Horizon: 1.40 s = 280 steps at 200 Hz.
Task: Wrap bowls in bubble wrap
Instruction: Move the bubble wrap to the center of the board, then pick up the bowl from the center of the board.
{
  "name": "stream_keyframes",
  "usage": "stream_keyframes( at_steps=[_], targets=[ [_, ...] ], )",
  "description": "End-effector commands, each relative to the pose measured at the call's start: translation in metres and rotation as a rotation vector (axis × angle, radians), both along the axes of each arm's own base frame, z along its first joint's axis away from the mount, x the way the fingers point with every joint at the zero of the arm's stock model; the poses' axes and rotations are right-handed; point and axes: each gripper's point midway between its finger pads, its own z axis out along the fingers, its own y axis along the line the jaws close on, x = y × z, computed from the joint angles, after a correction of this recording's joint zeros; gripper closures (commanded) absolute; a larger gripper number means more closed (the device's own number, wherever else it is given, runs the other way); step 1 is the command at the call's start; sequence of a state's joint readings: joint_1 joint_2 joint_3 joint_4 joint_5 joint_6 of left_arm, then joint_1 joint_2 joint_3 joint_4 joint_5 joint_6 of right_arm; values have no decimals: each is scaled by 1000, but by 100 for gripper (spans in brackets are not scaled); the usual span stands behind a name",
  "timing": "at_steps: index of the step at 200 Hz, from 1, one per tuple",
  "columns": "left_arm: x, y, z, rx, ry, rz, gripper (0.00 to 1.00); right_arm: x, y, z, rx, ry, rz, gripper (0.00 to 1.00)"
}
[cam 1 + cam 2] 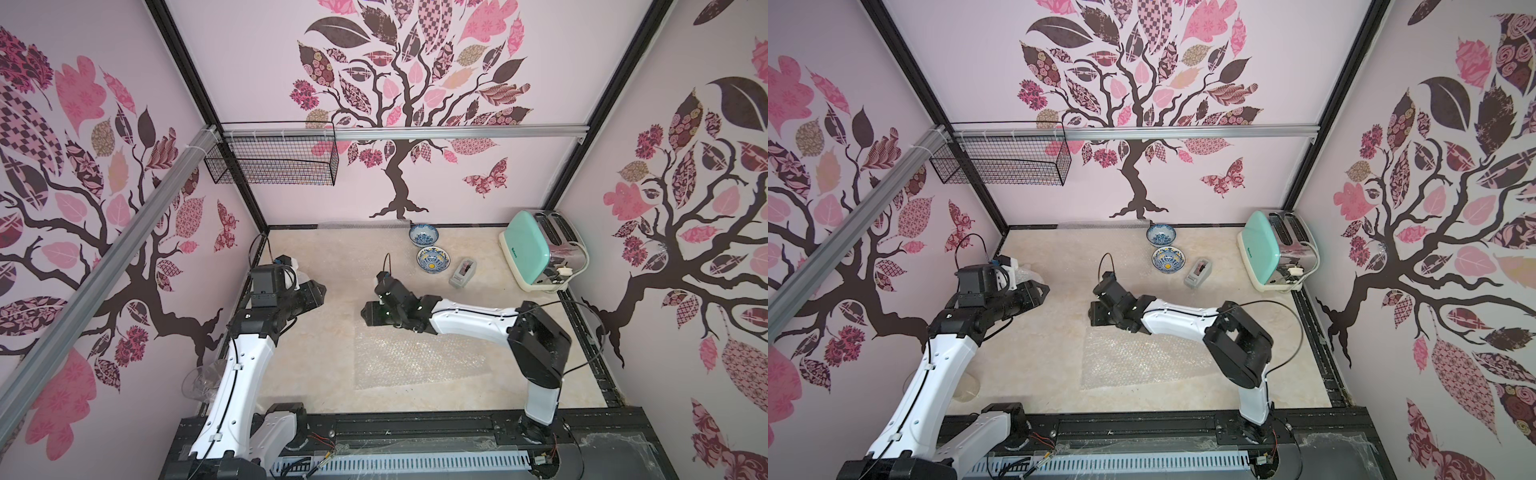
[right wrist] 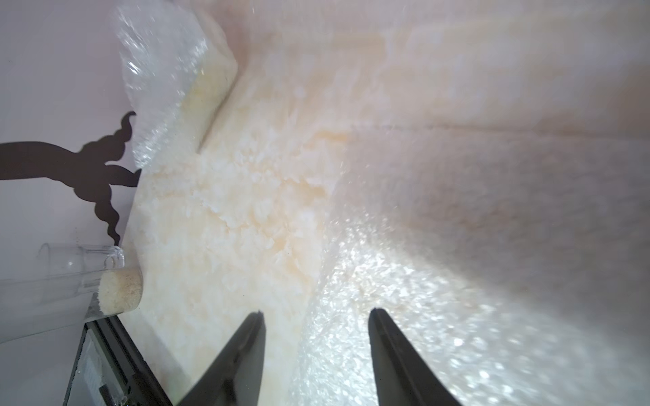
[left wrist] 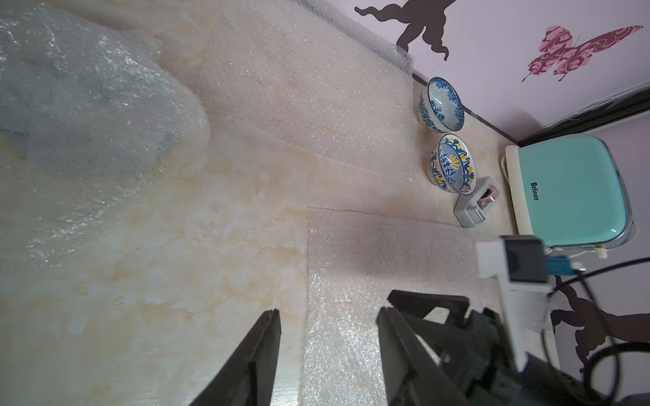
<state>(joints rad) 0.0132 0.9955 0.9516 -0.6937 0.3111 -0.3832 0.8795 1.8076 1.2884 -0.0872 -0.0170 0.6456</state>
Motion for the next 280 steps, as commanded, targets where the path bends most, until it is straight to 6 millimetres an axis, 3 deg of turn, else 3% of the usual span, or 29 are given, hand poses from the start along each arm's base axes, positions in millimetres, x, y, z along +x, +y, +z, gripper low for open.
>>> stream_keyframes(
  at_steps=[1, 24, 46, 88, 133, 154, 202, 234, 280],
  targets=[
    [-2, -2, 1, 12, -7, -22, 49, 62, -87, 26, -97, -130, -68, 45],
    [-2, -3, 1, 8, -12, -21, 49, 117, -179, 32, -57, -72, -206, 45],
    [-1, -3, -2, 6, -1, -27, 49, 149, -214, 28, -49, -81, -252, 45],
    [-2, -3, -2, 10, -3, -25, 49, 196, -230, -10, -225, -21, -287, 43],
    [-2, -4, -5, 4, 5, -28, 49, 224, -241, -33, -338, -11, -302, 42],
    [-2, -4, -5, 3, 6, -29, 49, 228, -250, -42, -401, 1, -319, 43],
    [-2, -5, -6, 2, 9, -31, 49, 225, -250, -73, -402, 56, -290, 45],
    [-2, -5, -7, 3, 12, -31, 49, 221, -236, -82, -339, 78, -236, 57],
    [-2, -4, -8, 5, 15, -26, 49, 220, -224, -77, -281, 83, -203, 77]
  ],
)
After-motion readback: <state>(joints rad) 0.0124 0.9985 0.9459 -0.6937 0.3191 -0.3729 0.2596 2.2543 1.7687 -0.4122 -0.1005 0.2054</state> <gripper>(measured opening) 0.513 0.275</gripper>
